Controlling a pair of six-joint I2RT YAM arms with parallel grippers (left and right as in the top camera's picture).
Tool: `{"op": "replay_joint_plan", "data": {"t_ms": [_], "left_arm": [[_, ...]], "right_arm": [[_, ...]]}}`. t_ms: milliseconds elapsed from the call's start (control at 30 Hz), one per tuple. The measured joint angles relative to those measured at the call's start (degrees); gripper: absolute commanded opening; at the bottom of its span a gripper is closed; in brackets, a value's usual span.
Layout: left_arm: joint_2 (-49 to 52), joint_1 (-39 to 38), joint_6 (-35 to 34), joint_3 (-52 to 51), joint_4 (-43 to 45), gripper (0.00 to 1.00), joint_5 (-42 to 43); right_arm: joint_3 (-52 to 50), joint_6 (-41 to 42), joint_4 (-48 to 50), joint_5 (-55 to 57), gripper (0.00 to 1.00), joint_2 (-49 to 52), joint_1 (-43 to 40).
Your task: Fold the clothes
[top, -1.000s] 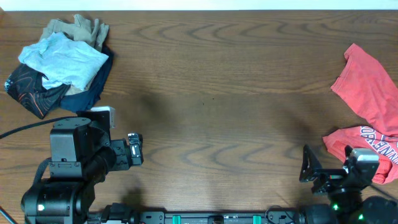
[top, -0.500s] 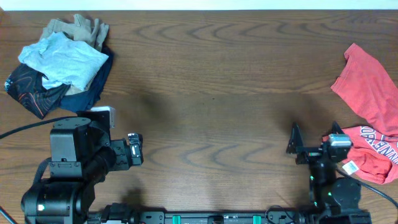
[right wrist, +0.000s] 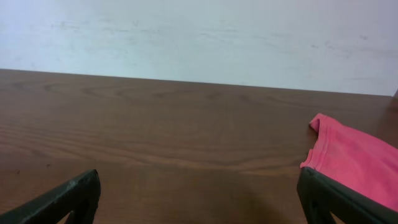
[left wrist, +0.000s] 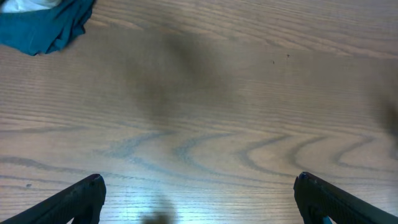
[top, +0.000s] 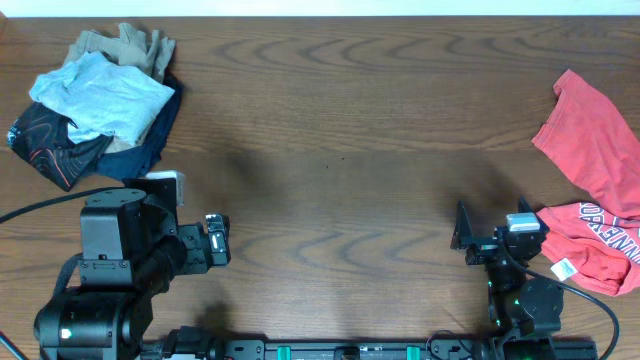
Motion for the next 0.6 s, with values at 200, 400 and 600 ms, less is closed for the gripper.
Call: {"op": "replay_joint_plan", "data": {"t_ms": [200,400,600], "left_arm": [[0.0,0.0,0.0,0.0,0.0,0.98,0.0],[0.0,0.0,0.0,0.0,0.0,0.98,0.0],[0.0,0.0,0.0,0.0,0.0,0.98,0.0]], "right_arm": [[0.0,-0.3,0.0,0.0,0.99,0.0,0.0],[0.0,-0.5,0.0,0.0,0.99,0.0,0.0],[0.0,-0.5,0.0,0.0,0.99,0.0,0.0]]}}
